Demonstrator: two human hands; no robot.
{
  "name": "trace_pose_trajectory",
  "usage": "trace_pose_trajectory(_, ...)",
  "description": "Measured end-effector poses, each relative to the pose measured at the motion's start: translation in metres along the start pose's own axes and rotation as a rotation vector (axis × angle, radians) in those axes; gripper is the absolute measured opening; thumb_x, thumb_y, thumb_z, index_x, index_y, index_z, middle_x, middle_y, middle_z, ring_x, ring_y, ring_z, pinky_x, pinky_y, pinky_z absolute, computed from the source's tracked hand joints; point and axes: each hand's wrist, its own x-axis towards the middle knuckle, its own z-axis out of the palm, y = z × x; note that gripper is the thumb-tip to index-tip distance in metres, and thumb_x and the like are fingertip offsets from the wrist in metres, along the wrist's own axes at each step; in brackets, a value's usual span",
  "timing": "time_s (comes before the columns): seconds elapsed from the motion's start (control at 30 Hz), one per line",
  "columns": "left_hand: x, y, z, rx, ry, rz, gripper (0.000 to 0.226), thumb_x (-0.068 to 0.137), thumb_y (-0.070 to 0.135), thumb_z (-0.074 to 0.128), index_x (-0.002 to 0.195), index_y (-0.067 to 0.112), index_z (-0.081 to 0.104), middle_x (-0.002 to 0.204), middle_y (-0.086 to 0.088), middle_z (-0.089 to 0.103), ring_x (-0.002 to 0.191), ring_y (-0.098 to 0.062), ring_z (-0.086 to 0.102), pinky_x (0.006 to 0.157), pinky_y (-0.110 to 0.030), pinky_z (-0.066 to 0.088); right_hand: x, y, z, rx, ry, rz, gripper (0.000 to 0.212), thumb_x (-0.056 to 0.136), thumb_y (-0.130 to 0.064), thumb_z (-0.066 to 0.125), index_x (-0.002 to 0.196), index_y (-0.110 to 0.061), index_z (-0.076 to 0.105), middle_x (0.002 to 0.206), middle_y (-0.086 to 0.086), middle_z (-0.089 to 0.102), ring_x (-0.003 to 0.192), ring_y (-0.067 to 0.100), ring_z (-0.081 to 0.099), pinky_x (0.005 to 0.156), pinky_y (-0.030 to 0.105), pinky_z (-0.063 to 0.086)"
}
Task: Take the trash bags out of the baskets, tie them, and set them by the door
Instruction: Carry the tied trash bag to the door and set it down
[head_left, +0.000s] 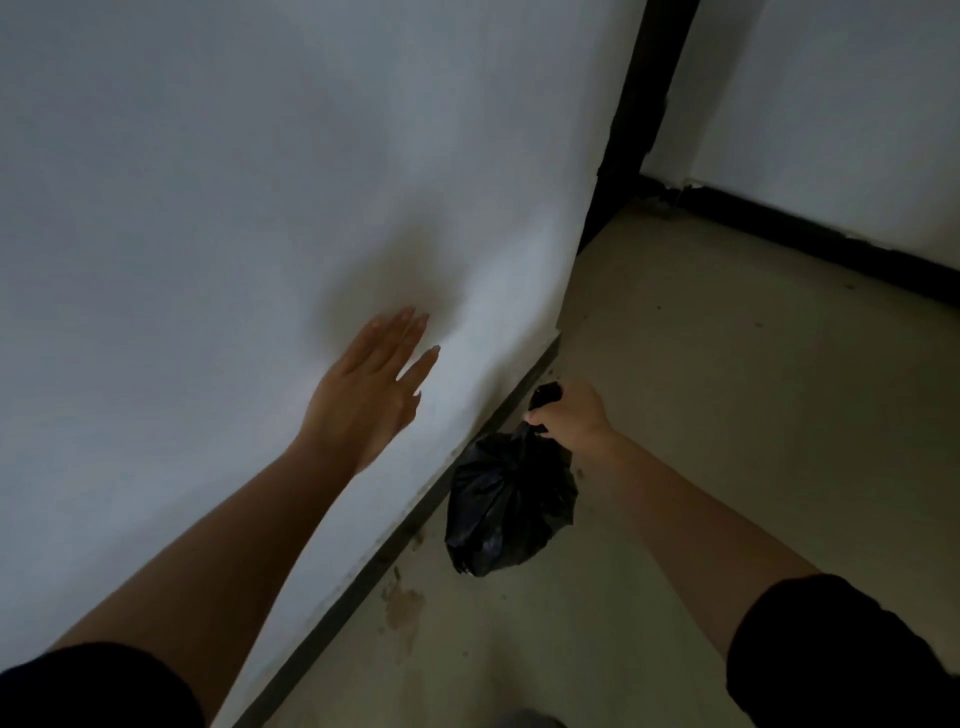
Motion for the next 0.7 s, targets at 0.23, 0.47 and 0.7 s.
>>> trace_pose_trajectory(0.23,0.002,0.003,0.033,0.326,0.049,0.015,0.058,0.096,0.038,0.034,0.148,0.013,0.029,0.155,-0.016,0.025,0.145,-0.029,0.021,0.117,-0.043,-0.004,0.049,0.016,0.017,0.023,0.113,-0.069,0.022,0.083,0.004,0.063,0.098,0.02,0.063,0.095,0.033,0.064,0.075,0.03,0.058,0.07,0.042,0.053)
trace_pose_trajectory(0.47,0.003,-0.001,0.043,0.458,0.063,0.065,0.059,0.099,0.039,0.024,0.151,0.012,0.019,0.156,-0.018,0.018,0.146,-0.032,0.015,0.117,-0.046,-0.002,0.085,-0.002,0.014,-0.043,0.27,-0.134,0.046,0.084,0.011,0.051,0.052,-0.02,0.037,0.057,0.0,0.039,0.063,0.021,0.045,0.051,0.028,0.037)
trace_pose_trajectory(0.7,0.004,0.0,0.049,0.49,0.096,0.084,0.06,0.099,0.04,0.024,0.151,0.011,0.017,0.156,-0.019,0.017,0.146,-0.032,0.014,0.116,-0.046,-0.002,0.099,-0.001,0.021,0.011,0.428,-0.193,0.049,0.087,0.01,0.044,0.052,-0.021,0.032,0.055,-0.002,0.036,0.048,0.007,0.031,0.037,0.013,0.028)
